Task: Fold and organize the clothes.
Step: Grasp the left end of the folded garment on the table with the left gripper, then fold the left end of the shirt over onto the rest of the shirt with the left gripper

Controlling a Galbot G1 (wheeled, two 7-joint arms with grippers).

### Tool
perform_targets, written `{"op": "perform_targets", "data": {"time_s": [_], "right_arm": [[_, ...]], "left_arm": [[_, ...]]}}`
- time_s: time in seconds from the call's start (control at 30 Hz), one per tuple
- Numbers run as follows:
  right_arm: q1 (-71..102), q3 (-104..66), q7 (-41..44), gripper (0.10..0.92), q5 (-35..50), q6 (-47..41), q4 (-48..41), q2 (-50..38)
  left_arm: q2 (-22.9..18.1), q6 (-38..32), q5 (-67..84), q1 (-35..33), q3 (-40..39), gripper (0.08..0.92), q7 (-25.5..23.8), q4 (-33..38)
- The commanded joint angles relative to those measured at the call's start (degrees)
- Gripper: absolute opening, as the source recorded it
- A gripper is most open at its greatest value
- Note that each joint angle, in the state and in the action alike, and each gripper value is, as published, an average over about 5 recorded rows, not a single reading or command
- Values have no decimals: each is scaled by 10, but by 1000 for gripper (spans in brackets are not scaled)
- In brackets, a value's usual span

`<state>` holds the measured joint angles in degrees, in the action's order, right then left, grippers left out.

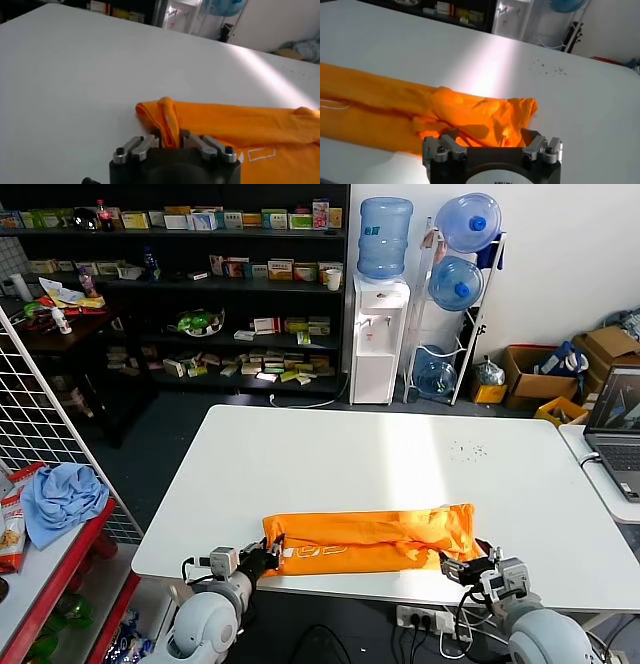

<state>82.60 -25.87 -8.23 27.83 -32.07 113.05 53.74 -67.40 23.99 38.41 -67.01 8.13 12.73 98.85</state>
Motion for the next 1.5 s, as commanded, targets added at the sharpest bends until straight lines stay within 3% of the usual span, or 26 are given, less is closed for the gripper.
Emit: {"op": "perform_targets", "data": {"time_s": [0.03,0.2,0.47,0.7,1.07,1.23,1.5], "right_arm": [[3,-1,0,823,-2,0,8,0],[1,-1,-2,823,-19,9,16,1],[-1,-1,-11,823,-41,38,18,7],[-7,3,-19,823,-66,77,10,18],[-18,9,-30,823,-97,114,-19,31],[-20,7,-31,823,-101,115,-27,37],[-24,6,-30,823,-110,116,-39,53]], "left_arm": [[19,0,-6,6,15,242,-1,6],[56,8,1,27,44,130,3,-4],[149,10,16,66,103,123,-1,-75],[184,3,0,88,124,123,4,-89],[136,41,67,53,24,123,66,123],[101,52,96,71,-55,123,98,140],[17,50,101,125,-130,123,111,89]]}}
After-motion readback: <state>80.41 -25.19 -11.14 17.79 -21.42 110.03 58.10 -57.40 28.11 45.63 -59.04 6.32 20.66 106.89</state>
